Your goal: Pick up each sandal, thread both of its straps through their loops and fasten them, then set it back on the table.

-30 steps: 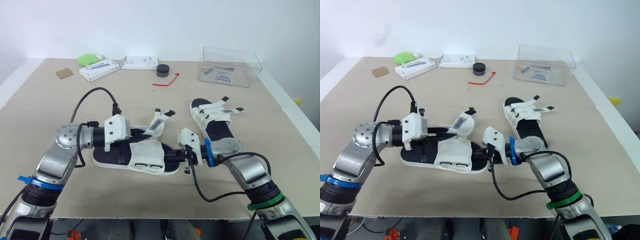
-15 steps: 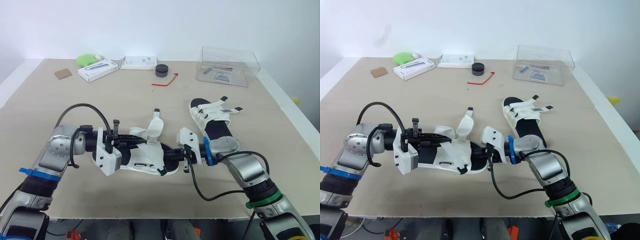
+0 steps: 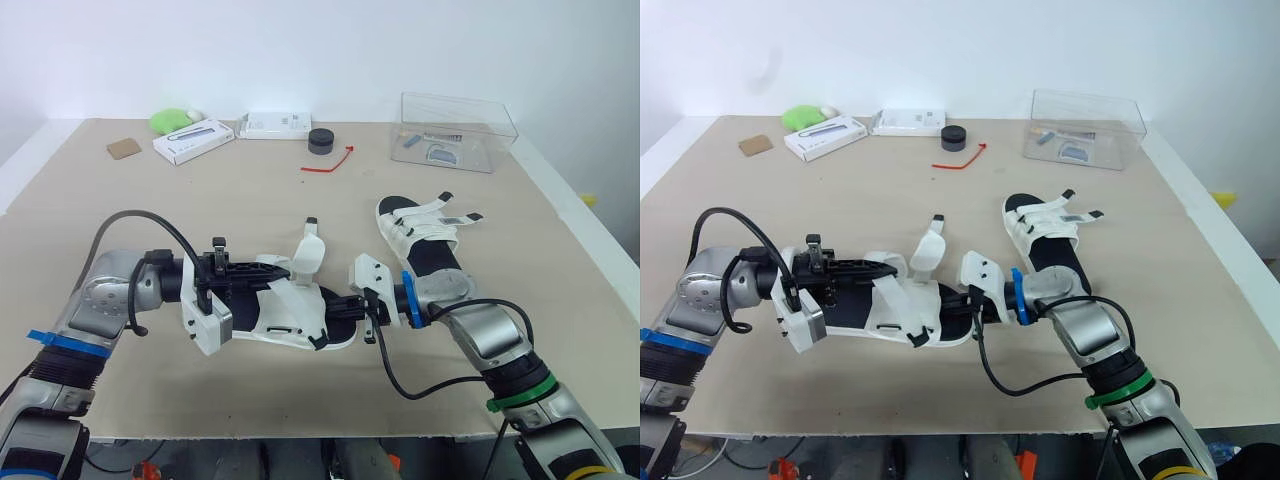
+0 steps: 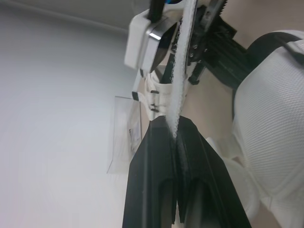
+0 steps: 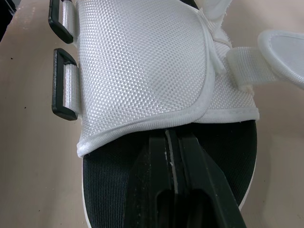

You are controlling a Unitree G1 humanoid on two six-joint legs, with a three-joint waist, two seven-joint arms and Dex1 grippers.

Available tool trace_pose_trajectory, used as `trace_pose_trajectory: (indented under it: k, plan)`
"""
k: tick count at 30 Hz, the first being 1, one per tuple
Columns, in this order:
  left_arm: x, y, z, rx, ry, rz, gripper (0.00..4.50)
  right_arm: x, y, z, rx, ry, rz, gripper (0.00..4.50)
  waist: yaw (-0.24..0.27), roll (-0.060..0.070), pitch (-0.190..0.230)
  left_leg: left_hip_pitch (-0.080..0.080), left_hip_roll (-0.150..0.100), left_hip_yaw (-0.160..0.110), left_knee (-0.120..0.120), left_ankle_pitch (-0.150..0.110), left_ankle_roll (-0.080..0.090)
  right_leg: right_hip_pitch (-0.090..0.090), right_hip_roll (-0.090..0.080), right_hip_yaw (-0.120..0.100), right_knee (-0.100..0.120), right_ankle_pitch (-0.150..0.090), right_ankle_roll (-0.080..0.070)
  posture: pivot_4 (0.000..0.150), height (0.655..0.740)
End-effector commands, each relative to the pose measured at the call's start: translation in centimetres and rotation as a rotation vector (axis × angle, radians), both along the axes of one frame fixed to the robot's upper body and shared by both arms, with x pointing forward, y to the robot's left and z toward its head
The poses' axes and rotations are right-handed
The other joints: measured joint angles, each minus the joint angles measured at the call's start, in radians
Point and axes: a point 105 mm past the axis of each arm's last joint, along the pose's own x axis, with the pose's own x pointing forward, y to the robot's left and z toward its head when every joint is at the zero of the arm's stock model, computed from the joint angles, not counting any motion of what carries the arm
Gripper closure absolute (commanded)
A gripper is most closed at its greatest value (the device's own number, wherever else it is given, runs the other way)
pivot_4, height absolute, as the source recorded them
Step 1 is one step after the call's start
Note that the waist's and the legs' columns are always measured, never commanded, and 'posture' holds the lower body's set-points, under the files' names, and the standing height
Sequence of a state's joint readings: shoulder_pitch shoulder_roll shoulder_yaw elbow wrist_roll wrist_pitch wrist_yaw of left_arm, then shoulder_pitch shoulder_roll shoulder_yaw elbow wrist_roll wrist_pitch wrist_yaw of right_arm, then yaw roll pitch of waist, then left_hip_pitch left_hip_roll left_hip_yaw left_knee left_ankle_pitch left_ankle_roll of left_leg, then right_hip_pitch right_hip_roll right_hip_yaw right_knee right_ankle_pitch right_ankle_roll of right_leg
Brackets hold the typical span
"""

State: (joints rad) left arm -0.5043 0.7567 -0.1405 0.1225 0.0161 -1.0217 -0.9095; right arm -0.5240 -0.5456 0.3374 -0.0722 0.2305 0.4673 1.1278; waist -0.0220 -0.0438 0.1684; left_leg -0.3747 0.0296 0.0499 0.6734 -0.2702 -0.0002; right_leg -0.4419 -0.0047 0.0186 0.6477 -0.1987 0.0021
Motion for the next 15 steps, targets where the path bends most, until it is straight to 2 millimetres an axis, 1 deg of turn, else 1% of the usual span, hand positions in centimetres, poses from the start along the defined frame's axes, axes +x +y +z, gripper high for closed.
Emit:
trace_pose_trajectory:
  k: [1, 2, 3, 4, 5, 7, 8, 9, 12, 13, 15]
  plan:
    - [-0.7, 0.3, 1.0, -0.049, 0.013, -0.002, 3.3, 0.2, 0.2, 0.5, 0.008, -0.023, 0.016, 4.5, -0.002, 0.0, 0.0, 0.0, 0.0, 0.0, 0.0, 0.0, 0.0, 0.0, 0.0, 0.0, 0.0, 0.0, 0.0, 0.15, 0.74]
    - [-0.8, 0.4, 1.0, -0.044, 0.021, -0.001, 2.72, 0.2, 0.2, 0.5, 0.008, -0.024, 0.017, 4.5, -0.002, 0.0, 0.0, 0.0, 0.0, 0.001, 0.0, 0.0, 0.0, 0.0, 0.0, 0.001, 0.0, 0.0, 0.0, 0.15, 0.74]
    - [-0.9, 0.4, 0.9, -0.04, 0.025, 0.0, 2.42, 0.2, 0.3, 0.6, 0.008, -0.024, 0.018, 4.5, -0.002, 0.0, 0.0, 0.0, 0.0, 0.001, 0.0, 0.0, 0.0, 0.0, 0.0, 0.0, 0.0, 0.0, 0.0, 0.15, 0.74]
    - [-1.1, 0.5, 0.8, -0.037, 0.057, 0.008, 1.9, 0.2, 0.2, 0.5, 0.007, -0.025, 0.019, 4.5, -0.002, 0.0, 0.0, 0.0, 0.0, 0.001, 0.0, 0.0, 0.0, 0.0, 0.0, 0.0, 0.0, 0.0, 0.0, 0.15, 0.74]
    - [-1.3, 0.6, 0.6, -0.029, 0.091, 0.017, 1.48, 0.3, 0.2, 0.5, 0.008, -0.024, 0.021, 4.5, -0.002, 0.0, 0.0, 0.0, 0.0, 0.001, 0.0, 0.0, 0.0, 0.0, 0.0, 0.0, 0.0, 0.0, 0.0, 0.15, 0.74]
    - [-1.1, 1.0, 0.2, -0.039, 0.217, 0.067, 0.71, 0.3, 0.3, 0.4, 0.005, -0.025, 0.024, 4.5, -0.002, 0.0, 0.0, 0.001, 0.001, 0.001, 0.0, 0.0, 0.0, 0.0, 0.0, 0.001, 0.0, 0.0, 0.0, 0.15, 0.74]
    - [-1.1, 1.1, 0.2, -0.042, 0.249, 0.079, 0.32, 0.3, 0.3, 0.4, 0.005, -0.026, 0.025, 4.5, -0.002, 0.0, 0.0, 0.001, 0.001, 0.001, 0.0, 0.0, 0.0, 0.0, 0.0, 0.001, 0.0, 0.0, 0.0, 0.15, 0.74]
    - [-1.1, 1.4, 0.0, -0.036, 0.301, 0.102, 0.04, 0.3, 0.3, 0.4, 0.005, -0.026, 0.025, 4.5, -0.002, 0.0, 0.0, 0.001, 0.001, 0.001, 0.0, 0.0, 0.0, 0.0, 0.0, 0.001, 0.0, 0.0, 0.0, 0.15, 0.74]
    - [-1.1, 2.3, -0.1, -0.056, 0.476, 0.181, 0.04, 0.4, 0.3, 0.4, 0.005, -0.027, 0.028, 4.5, -0.002, 0.0, 0.0, 0.001, 0.001, 0.001, 0.0, 0.0, 0.0, 0.0, 0.002, 0.0, 0.001, 0.0, 0.0, 0.15, 0.74]
    - [-1.2, 2.5, -0.2, -0.05, 0.505, 0.197, 0.04, 0.4, 0.3, 0.4, 0.005, -0.027, 0.028, 4.5, -0.002, 0.0, 0.0, 0.002, 0.001, 0.001, 0.0, 0.0, 0.0, 0.0, 0.002, 0.0, 0.001, 0.0, 0.0, 0.15, 0.74]
    - [-1.3, 3.5, -1.0, -0.029, 0.589, 0.264, 0.04, 0.4, 0.3, 0.4, 0.004, -0.026, 0.031, 4.5, -0.003, 0.0, 0.0, 0.002, 0.001, 0.001, 0.0, 0.0, 0.0, 0.0, 0.003, 0.001, 0.001, 0.0, 0.0, 0.15, 0.74]
